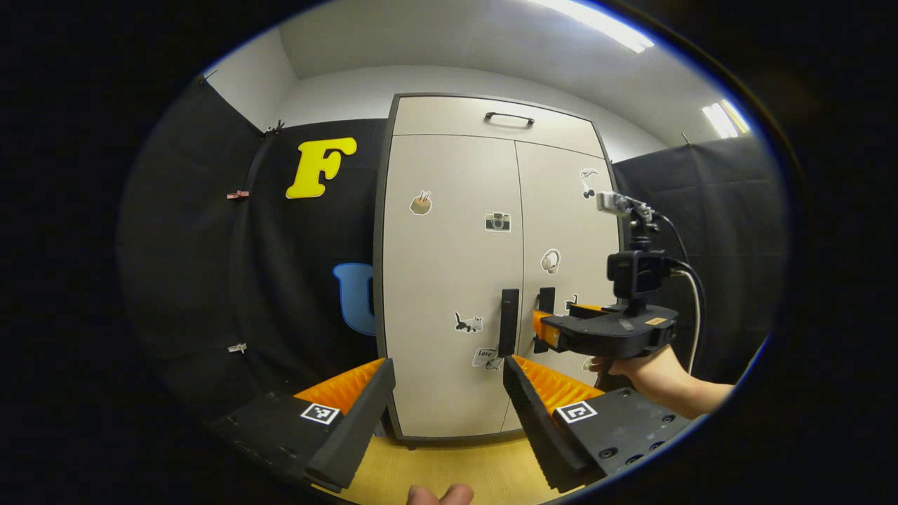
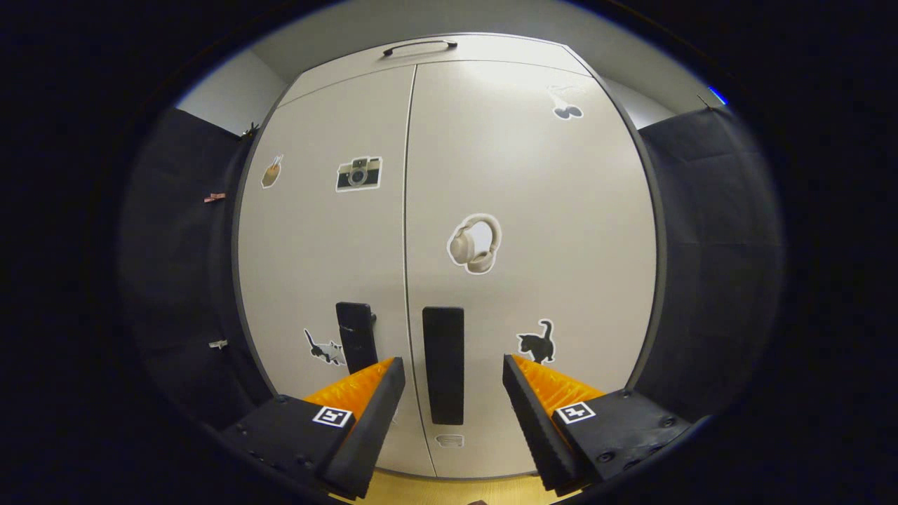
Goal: Open the right door of the double-door shoe cabinet with the right hand, and open the left door with the left hand.
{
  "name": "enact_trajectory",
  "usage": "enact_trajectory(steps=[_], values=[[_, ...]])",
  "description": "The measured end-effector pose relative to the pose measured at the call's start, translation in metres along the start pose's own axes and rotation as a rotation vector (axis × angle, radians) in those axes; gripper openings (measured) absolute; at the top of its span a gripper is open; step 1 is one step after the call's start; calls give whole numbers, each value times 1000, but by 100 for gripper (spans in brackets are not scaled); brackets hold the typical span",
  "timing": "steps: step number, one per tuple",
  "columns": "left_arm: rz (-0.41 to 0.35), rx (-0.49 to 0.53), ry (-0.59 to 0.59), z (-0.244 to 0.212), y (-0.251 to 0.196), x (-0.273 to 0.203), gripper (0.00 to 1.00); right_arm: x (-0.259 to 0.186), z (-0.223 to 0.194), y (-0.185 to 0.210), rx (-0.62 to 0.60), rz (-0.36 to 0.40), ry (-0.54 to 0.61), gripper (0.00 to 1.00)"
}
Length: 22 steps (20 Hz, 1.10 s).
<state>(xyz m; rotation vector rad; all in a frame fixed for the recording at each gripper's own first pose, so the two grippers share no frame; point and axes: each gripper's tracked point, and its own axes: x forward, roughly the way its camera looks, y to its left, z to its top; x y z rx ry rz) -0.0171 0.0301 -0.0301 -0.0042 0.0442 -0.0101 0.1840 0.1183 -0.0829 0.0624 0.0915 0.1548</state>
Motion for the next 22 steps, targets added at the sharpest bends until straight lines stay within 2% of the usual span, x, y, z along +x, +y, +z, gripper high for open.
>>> enact_trajectory(steps=[1, 2, 6, 8, 9, 10, 11, 12, 15, 16, 19, 20, 22], values=[[1, -4, 5, -1, 1, 0, 96, 9, -6, 1, 0, -5, 15, 86], [2, -8, 7, -2, 3, -1, 96, 14, -11, 0, -2, -19, 22, 71], [15, -5, 10, -3, 11, -4, 96, 32, -11, -3, 5, -73, 1, 49], [21, -8, 11, -4, 14, -5, 96, 36, -15, -4, -10, -89, 25, 46], [24, -14, 11, -5, 16, -5, 96, 37, -10, -1, -21, -87, -3, 47], [27, -19, 10, -5, 17, -7, 96, 36, -14, 0, -44, -92, 10, 38], [32, -24, 10, -6, 18, -8, 96, 37, -12, -4, -48, -104, 5, 43], [34, -28, 10, -6, 19, -8, 96, 37, -11, -6, -37, -98, 9, 35], [44, -31, 11, -8, 20, -13, 96, 41, -11, -9, -30, -91, 26, 28], [47, -31, 11, -7, 21, -15, 96, 40, -10, -9, -40, -91, 23, 22], [56, -44, 11, -6, 19, -24, 96, 40, -11, -11, 18, -76, 36, 22], [56, -44, 9, -5, 18, -27, 96, 40, -13, -13, 19, -73, 38, 16], [64, -36, 0, -1, 19, -32, 96, 34, -11, -12, -13, -76, 19, 11]])
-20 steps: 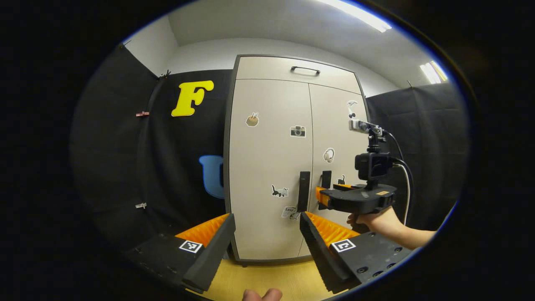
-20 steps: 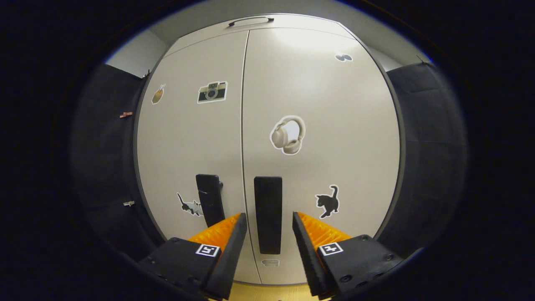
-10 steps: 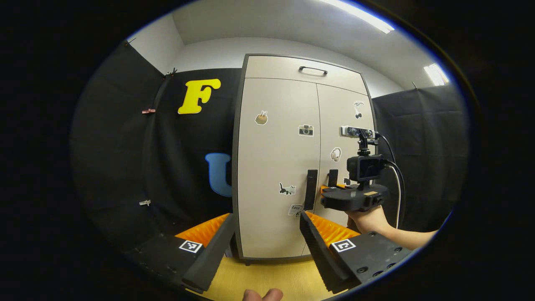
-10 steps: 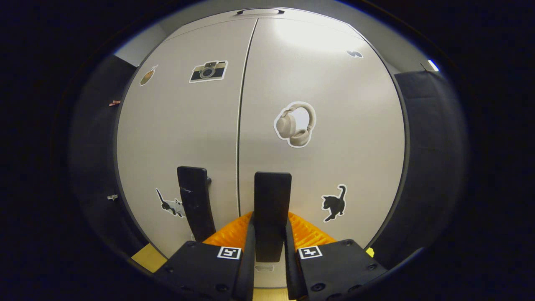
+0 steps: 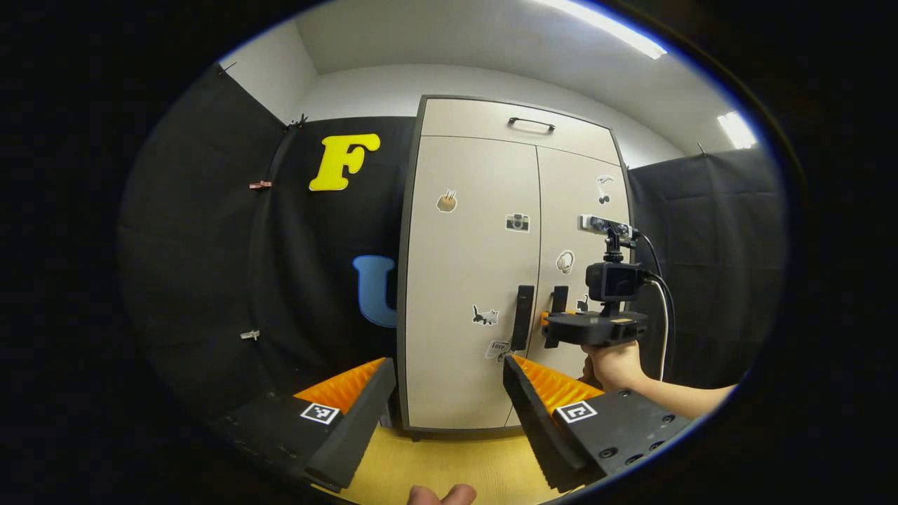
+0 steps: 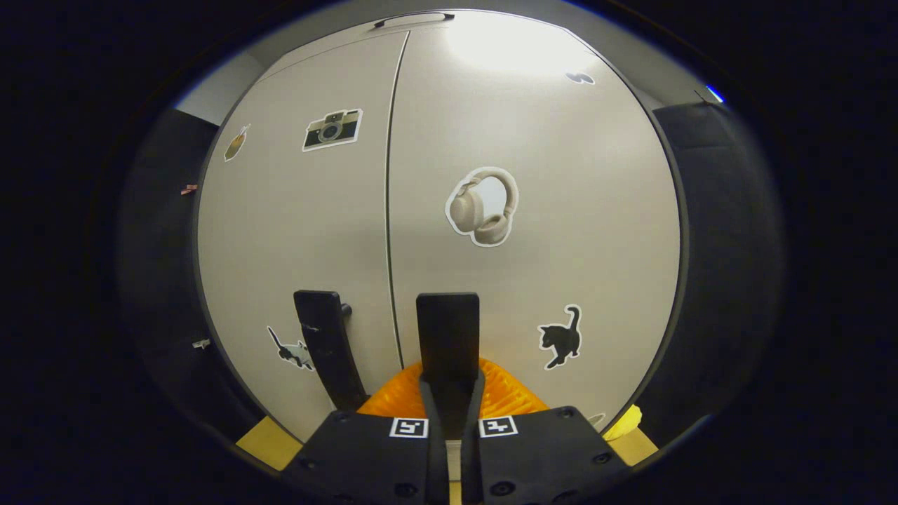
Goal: Open the right door of the double-door shoe cabinet with the right hand, and open the left door with the left hand.
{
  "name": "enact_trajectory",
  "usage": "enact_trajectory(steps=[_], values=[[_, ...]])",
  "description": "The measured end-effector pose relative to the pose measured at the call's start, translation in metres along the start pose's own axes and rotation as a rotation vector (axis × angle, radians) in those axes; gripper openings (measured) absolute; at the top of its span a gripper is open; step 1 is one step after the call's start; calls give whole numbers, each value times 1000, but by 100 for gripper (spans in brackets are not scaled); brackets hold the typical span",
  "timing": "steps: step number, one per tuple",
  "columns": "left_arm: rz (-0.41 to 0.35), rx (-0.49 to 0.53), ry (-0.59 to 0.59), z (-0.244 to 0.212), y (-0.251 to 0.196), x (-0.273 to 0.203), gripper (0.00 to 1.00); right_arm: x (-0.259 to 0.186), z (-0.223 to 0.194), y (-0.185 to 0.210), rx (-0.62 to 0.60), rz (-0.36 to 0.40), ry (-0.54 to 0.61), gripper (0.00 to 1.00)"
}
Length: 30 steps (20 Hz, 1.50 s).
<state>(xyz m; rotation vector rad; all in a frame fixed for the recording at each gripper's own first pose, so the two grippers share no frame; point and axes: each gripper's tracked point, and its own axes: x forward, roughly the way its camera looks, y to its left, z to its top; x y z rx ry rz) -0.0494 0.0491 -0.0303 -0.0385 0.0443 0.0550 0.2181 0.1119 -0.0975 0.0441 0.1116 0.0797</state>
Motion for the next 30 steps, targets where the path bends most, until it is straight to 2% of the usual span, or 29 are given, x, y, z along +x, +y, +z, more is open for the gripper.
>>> enact_trajectory(steps=[11, 16, 27, 30], values=[[37, 6, -10, 4, -7, -22, 96, -57, 5, -18, 49, 108, -31, 11], [49, 3, -13, 5, -11, -26, 96, -70, 7, -37, 55, 140, -30, 11], [4, 8, -4, 1, -46, -8, 96, -90, 7, -74, 47, 133, -21, 10], [-13, 13, -8, 2, -61, 2, 96, -94, 4, -77, 42, 162, 8, 10]])
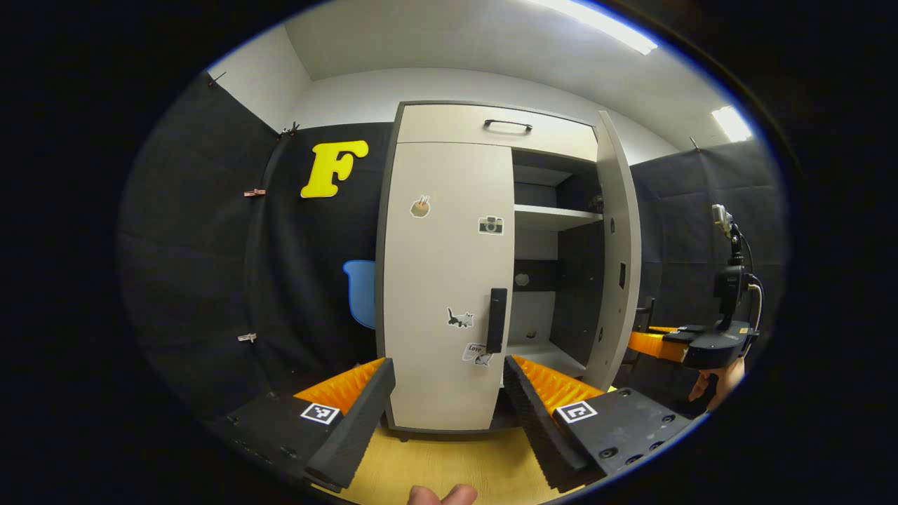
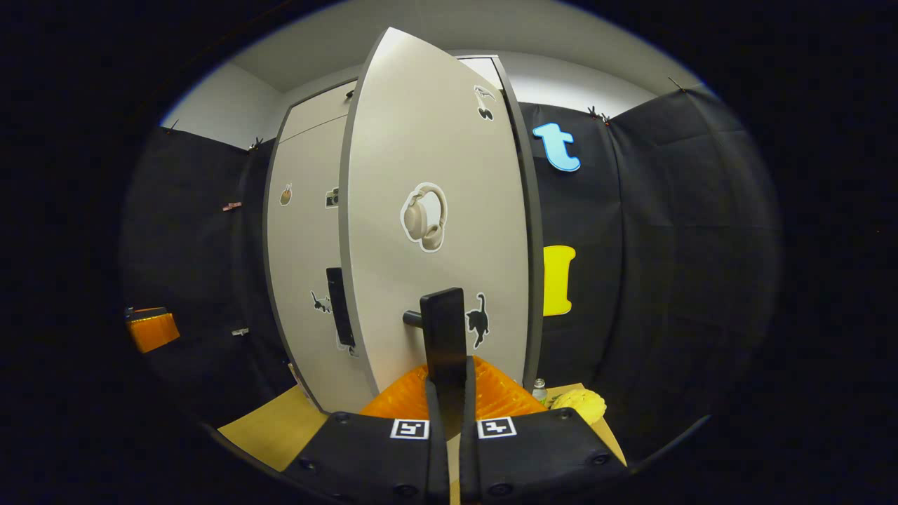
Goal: Open the right door of the double-door shoe cabinet with the right hand, and open the left door with the left hand.
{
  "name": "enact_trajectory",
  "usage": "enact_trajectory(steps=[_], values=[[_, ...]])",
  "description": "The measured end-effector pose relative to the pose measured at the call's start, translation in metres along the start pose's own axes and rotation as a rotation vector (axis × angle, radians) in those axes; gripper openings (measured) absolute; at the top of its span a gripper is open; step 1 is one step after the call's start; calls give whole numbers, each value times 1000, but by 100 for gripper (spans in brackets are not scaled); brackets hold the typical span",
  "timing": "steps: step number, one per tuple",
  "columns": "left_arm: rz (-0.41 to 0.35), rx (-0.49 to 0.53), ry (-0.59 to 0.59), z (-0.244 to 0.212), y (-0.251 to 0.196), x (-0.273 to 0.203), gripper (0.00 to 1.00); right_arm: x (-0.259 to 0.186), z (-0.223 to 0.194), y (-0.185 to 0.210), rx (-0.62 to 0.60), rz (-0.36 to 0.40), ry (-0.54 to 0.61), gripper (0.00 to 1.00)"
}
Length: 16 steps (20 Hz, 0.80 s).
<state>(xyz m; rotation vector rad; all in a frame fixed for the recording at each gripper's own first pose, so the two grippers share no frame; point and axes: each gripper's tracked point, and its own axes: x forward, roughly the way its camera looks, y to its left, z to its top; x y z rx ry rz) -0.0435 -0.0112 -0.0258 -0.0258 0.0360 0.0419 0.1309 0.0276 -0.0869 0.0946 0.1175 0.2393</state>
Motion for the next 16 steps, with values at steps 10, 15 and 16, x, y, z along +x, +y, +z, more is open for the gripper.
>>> enact_trajectory(steps=[10, 15, 16], values=[[-25, 20, 21, -7, -38, 25, 96, -11, 3, -34, 4, -82, -9, 10], [-53, 16, 23, -9, -62, 44, 96, -13, 6, -64, 0, -145, -8, 7], [-55, 16, 24, -9, -64, 47, 96, -13, 4, -60, 28, -123, 6, 5]])
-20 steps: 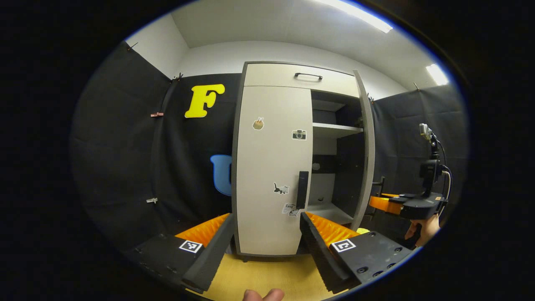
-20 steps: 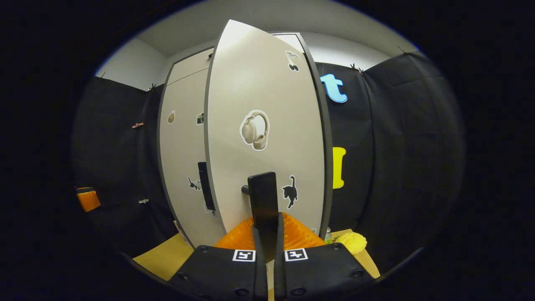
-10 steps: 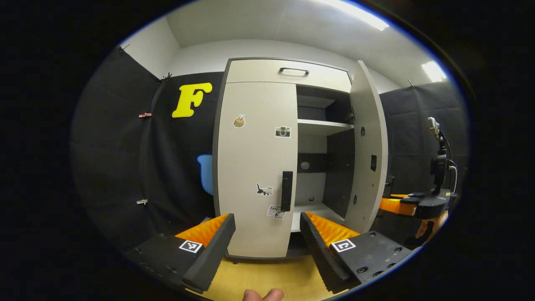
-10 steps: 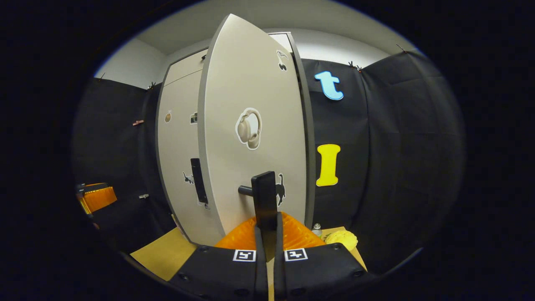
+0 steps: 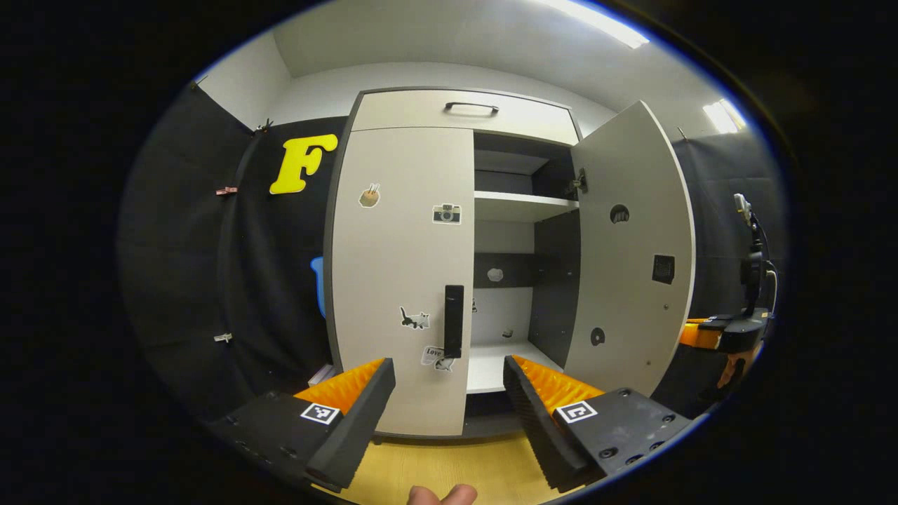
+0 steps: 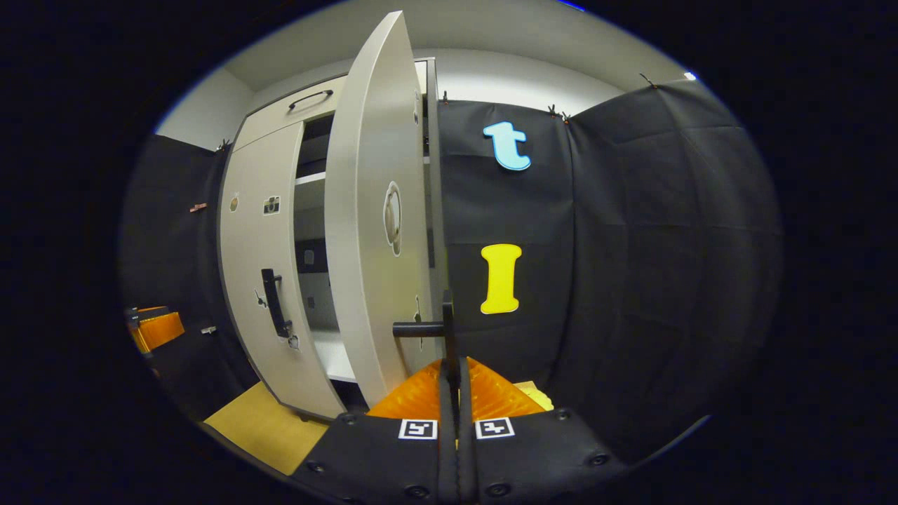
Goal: Open the right door of the double-door shoe cabinet with the right hand, and open the left door with the left hand.
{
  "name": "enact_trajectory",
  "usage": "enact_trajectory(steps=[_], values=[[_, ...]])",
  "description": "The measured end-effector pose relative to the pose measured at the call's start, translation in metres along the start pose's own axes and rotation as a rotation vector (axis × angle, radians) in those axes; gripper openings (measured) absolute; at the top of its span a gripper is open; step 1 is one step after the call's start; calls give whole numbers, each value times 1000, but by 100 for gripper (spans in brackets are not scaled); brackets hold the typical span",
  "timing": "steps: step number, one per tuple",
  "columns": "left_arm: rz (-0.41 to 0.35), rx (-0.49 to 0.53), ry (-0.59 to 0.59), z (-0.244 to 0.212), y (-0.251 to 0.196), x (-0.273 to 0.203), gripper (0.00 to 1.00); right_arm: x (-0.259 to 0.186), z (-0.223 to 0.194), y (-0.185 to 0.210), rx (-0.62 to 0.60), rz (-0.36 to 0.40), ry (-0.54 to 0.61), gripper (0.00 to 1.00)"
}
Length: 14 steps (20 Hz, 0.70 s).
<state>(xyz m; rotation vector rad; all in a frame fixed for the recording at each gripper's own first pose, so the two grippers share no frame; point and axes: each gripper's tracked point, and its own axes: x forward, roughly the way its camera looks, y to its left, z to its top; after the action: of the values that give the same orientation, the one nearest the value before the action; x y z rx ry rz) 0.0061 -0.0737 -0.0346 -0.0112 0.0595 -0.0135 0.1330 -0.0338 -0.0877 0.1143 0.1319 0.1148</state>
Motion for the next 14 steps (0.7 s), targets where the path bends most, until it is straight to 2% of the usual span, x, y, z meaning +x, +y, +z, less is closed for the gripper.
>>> enact_trajectory(steps=[1, 6, 9, 11, 13, 14], values=[[-2, 2, 1, -1, -3, 3, 96, -2, 1, 7, 25, 9, -7, 5], [3, 13, 6, 1, -8, 18, 96, -1, 2, -1, -2, -12, -9, 5], [-40, -3, 6, 1, -20, 33, 96, -8, 0, 1, 25, -14, -2, 6], [-56, -28, 14, 1, -23, 47, 96, -9, 1, -2, 20, -28, -1, 10], [-55, -52, 6, 5, -23, 63, 96, -15, 3, -4, 12, -39, -8, 18], [-53, -51, 4, 6, -21, 71, 96, -17, 3, -7, 8, -48, -12, 27]])
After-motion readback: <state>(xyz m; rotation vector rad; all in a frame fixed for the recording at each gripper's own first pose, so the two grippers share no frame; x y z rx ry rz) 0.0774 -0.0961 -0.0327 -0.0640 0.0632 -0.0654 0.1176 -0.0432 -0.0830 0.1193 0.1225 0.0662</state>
